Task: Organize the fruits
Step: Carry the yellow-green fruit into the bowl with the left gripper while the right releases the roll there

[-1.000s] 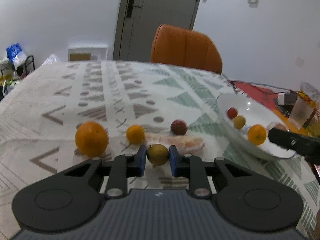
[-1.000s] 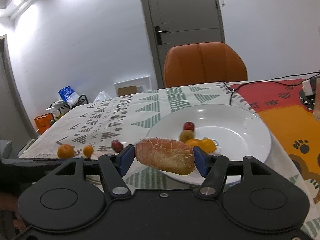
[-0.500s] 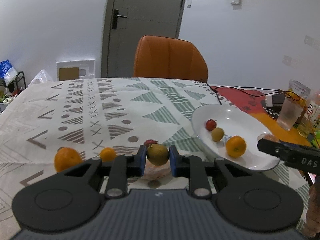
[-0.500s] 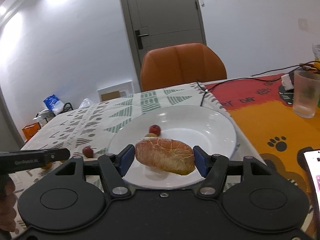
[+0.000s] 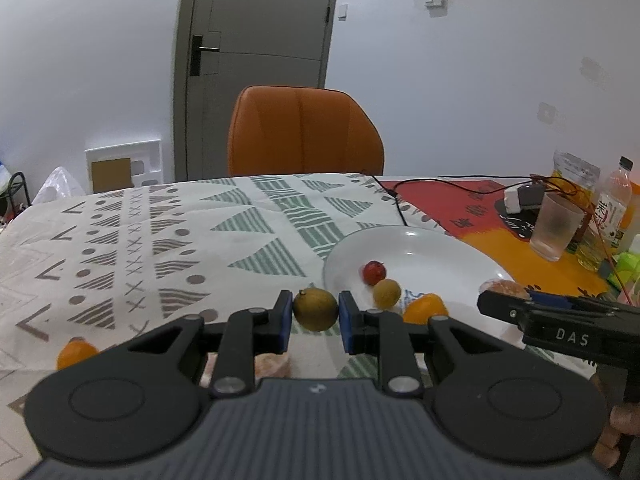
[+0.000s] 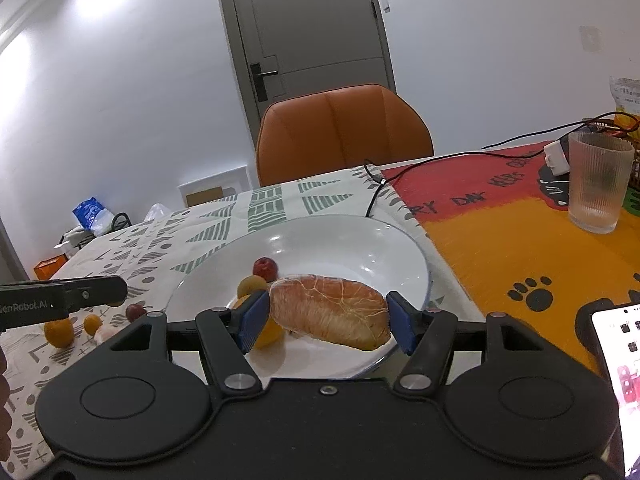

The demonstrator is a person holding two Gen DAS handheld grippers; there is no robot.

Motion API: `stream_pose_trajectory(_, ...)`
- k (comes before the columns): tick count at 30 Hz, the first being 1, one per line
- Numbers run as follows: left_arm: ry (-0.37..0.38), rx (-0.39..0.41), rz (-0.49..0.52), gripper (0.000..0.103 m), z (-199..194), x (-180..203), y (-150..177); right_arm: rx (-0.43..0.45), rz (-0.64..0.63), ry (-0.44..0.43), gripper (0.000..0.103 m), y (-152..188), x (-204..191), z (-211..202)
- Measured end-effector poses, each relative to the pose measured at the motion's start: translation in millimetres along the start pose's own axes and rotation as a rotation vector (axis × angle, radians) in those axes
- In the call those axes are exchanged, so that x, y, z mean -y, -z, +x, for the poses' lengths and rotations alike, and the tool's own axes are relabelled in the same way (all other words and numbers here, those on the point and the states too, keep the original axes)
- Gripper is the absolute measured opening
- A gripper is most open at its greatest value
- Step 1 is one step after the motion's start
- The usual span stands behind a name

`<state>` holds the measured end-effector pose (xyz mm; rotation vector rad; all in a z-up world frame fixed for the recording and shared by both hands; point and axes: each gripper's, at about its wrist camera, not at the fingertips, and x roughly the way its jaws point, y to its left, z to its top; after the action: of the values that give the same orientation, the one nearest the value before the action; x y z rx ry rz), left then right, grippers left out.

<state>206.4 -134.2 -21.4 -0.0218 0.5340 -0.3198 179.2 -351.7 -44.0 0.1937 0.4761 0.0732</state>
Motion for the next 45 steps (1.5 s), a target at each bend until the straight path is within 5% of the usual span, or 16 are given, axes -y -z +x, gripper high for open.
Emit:
stream_pose_trajectory(35, -0.023, -0.030, 0.036, 0.023, 50.6, 30.8, -19.4, 0.021, 0.030, -0.055, 0.061, -24.1, 9.2, 36.3)
stream_pose_trajectory(45, -0.063, -0.026, 0.038, 0.036, 31.1, 20.8, -18.6, 0.010, 0.046, -0.065, 0.073, -19.1, 11.0, 26.2)
